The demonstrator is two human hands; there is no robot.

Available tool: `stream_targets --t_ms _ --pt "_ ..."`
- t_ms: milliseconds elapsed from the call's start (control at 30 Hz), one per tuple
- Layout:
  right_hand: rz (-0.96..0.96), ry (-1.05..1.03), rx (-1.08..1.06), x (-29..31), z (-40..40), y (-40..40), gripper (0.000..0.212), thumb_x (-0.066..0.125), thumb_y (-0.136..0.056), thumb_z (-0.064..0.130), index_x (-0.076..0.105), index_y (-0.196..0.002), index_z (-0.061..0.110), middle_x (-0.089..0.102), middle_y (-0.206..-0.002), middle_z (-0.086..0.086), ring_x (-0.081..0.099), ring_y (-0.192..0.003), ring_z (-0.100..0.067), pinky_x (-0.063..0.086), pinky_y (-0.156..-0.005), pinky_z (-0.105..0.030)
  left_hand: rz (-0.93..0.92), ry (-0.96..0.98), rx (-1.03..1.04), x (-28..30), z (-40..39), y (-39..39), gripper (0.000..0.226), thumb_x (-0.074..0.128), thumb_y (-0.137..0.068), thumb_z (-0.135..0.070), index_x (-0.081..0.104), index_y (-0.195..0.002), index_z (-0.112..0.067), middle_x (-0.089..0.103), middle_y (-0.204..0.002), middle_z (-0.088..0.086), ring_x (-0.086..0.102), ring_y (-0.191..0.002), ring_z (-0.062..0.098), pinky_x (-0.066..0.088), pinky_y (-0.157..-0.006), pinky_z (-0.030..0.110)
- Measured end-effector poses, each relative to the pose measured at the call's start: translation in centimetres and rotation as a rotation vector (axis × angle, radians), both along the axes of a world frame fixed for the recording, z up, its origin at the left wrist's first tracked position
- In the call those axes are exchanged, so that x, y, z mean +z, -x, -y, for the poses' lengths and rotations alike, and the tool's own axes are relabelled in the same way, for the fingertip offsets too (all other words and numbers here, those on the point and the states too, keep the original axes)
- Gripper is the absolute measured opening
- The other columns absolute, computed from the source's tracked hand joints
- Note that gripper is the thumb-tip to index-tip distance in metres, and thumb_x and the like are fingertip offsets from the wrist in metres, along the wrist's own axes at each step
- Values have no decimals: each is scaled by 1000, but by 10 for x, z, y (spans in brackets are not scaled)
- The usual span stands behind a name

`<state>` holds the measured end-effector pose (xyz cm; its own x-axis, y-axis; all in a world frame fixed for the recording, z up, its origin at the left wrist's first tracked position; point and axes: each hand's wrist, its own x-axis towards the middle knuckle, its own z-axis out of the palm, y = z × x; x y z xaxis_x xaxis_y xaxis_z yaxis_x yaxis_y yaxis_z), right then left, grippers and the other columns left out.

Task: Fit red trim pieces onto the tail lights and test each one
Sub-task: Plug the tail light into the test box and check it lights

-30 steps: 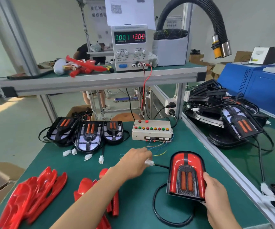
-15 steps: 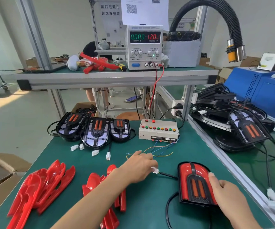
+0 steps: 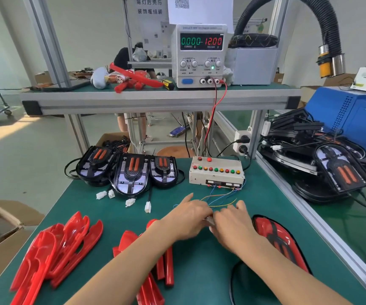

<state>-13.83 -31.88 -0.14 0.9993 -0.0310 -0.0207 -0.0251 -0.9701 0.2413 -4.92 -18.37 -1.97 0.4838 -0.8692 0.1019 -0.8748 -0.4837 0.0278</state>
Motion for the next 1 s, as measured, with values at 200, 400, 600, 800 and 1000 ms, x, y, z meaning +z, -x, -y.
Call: stream_targets --t_ms 200,400,600,800,1000 --pt "-110 20 173 -2 15 -11 42 42 -106 43 69 -115 13 65 -120 -7 52 -118 -29 34 -98 -43 195 -108 -129 -9 -2 -2 17 45 -104 -21 56 -114 -14 58 -117 5 52 -115 26 28 -114 40" --pt "-233 -71 275 4 25 -12 34 47 -101 33 68 -106 7 62 -121 -7 52 -112 -30 41 -95 -42 119 -91 -235 -9 -7 -10 10 53 -98 -11 59 -107 -9 57 -114 9 52 -110 27 42 -97 38" --pt "-160 -61 241 1 26 -9 38 47 -99 46 71 -92 17 64 -112 -1 54 -107 -25 31 -90 -40 232 -194 -149 -3 -5 -5 20 55 -96 -15 62 -114 -12 56 -121 5 52 -115 26 36 -107 38" --pt "-118 -128 122 -1 32 8 32 56 -94 54 71 -104 28 61 -120 3 49 -119 -21 31 -98 -42 215 -136 -81 -3 -4 20 47 55 -89 -22 55 -135 -18 42 -151 1 28 -143 26 9 -122 59" --pt "74 -430 -14 12 51 54 32 51 -103 41 68 -128 33 50 -150 12 43 -139 -13 30 -111 -35 211 -39 -99 -6 7 44 30 52 -92 -41 62 -111 -20 66 -104 0 53 -108 24 32 -100 43"
